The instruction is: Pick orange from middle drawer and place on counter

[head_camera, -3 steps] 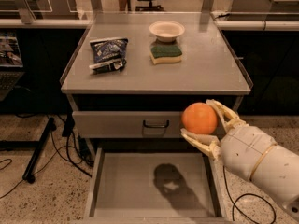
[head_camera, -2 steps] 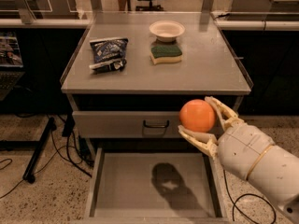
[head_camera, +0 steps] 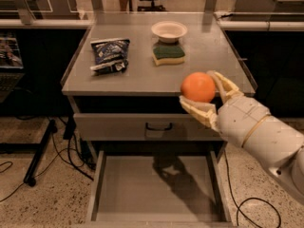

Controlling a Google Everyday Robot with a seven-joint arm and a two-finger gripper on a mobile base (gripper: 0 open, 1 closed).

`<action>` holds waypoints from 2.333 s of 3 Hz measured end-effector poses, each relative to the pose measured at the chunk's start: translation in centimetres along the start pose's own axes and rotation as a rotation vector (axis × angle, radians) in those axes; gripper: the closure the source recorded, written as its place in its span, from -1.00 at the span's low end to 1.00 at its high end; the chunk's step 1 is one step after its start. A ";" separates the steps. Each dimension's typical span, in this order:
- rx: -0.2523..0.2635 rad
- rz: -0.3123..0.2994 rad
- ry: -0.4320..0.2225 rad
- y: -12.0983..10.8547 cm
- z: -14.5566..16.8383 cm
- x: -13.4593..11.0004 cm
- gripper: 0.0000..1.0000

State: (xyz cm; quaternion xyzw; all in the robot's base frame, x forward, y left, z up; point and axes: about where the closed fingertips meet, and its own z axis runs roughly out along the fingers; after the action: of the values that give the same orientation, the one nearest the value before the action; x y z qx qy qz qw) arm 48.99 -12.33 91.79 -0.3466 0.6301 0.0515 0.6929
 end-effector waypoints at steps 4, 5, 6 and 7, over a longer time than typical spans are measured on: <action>0.209 0.152 0.095 -9.5 9.5 2.3 1.00; 0.244 0.176 0.112 -10.4 10.9 2.8 1.00; 0.243 0.194 0.141 -10.7 12.2 3.7 1.00; 0.236 0.219 0.173 -10.8 13.4 5.0 1.00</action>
Offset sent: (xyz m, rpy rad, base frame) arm 0.1108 -0.0308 0.0108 0.0888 0.0795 -0.1383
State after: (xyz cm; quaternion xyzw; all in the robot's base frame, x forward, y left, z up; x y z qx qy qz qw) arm 66.72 -14.99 91.31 -0.1956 0.7231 0.0224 0.6621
